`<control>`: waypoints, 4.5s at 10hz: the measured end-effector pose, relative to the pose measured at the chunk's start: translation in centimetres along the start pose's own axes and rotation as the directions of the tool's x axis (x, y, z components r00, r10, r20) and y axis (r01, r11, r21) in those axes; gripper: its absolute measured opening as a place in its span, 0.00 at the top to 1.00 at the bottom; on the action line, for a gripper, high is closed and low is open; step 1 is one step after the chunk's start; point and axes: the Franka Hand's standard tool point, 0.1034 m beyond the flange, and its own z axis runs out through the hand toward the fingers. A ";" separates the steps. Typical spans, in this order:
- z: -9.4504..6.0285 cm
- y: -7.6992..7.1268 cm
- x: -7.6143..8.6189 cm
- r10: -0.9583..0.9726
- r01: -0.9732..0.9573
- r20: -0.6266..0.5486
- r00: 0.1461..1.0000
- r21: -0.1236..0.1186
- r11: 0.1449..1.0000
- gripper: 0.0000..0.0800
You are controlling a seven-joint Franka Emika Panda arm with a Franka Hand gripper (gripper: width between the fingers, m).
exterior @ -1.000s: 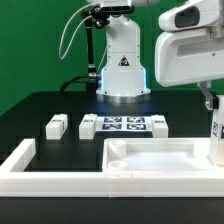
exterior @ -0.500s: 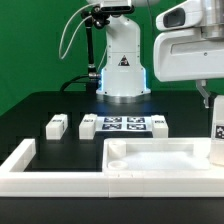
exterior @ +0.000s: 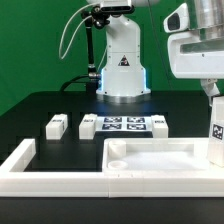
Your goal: Assemble desk
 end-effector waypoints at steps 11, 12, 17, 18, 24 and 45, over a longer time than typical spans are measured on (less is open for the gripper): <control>0.7 0.0 0.3 -0.977 0.977 0.040 0.207 -0.057 0.205 0.19; 1.1 0.2 0.2 -0.979 0.980 0.046 0.196 -0.053 0.194 0.19; 1.1 0.4 0.7 -0.911 0.910 0.033 0.412 -0.065 0.409 0.62; 1.1 0.4 0.8 -0.860 0.859 0.023 0.511 -0.067 0.508 0.63; 1.4 0.6 0.7 -0.047 0.048 0.004 0.999 -0.018 0.999 0.63; 0.8 0.4 0.9 -0.924 0.927 0.071 0.375 -0.049 0.373 0.63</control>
Offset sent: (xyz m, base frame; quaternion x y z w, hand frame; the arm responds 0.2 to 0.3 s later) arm 0.0081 0.0058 -0.0091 -0.0120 -0.0301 -0.4692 0.8825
